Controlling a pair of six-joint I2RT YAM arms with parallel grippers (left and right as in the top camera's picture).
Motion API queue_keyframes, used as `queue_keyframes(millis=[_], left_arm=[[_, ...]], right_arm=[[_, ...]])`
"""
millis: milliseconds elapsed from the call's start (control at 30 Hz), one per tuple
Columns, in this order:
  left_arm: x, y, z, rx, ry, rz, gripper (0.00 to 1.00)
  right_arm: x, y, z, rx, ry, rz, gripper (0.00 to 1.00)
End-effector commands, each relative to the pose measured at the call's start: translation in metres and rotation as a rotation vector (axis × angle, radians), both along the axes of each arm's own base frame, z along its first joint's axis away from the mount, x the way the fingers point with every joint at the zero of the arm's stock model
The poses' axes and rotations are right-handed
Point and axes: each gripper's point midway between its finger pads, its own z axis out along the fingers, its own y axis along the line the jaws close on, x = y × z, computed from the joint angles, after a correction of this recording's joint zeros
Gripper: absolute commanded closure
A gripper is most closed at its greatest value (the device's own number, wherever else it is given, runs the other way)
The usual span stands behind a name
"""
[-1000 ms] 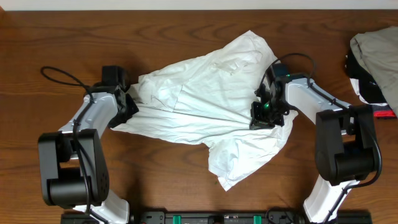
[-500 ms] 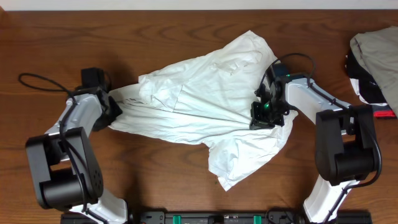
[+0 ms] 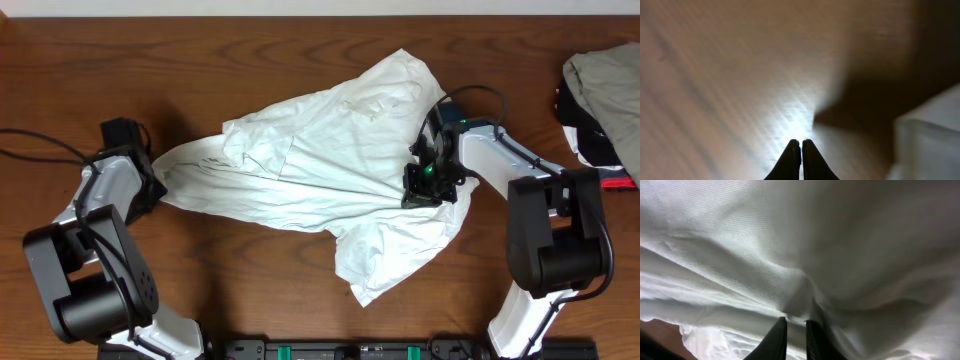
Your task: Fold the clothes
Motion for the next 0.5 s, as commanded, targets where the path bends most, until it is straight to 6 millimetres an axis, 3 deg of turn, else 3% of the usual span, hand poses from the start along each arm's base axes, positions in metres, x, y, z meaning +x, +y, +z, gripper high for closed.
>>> queue_keyframes(millis=[0,200,267,300,333,367,400,467], left_arm=[[-0.005,0.015,0.024,0.091,-0.053,0.107,0.93],[0.011,0.005,0.086,0.091,-0.314,0.165,0.93],[0.017,-0.006,0.108,0.048,-0.407,0.140,0.85],[0.019,-0.011,0.118,0.027,-0.448,0.128,0.74],[0.019,-0.016,0.128,0.006,-0.486,0.117,0.56],[0.019,-0.021,0.138,-0.013,-0.520,0.106,0.30],[0.018,-0.025,0.145,-0.025,-0.544,0.099,0.17],[0.014,-0.030,0.156,-0.041,-0.580,0.087,0.13]], right_arm=[[-0.015,-0.037,-0.029,-0.192,0.051,0.020,0.86],[-0.009,-0.019,-0.019,-0.090,0.044,0.023,0.91],[-0.001,-0.006,-0.007,-0.012,0.026,0.025,0.91],[0.004,0.003,0.002,0.037,0.011,0.025,0.88],[0.010,0.012,0.012,0.086,-0.007,0.025,0.86],[0.018,0.022,0.024,0.147,-0.033,0.033,0.83],[0.025,0.034,0.039,0.211,-0.065,0.047,0.79],[0.037,0.056,0.065,0.307,-0.120,0.073,0.64]])
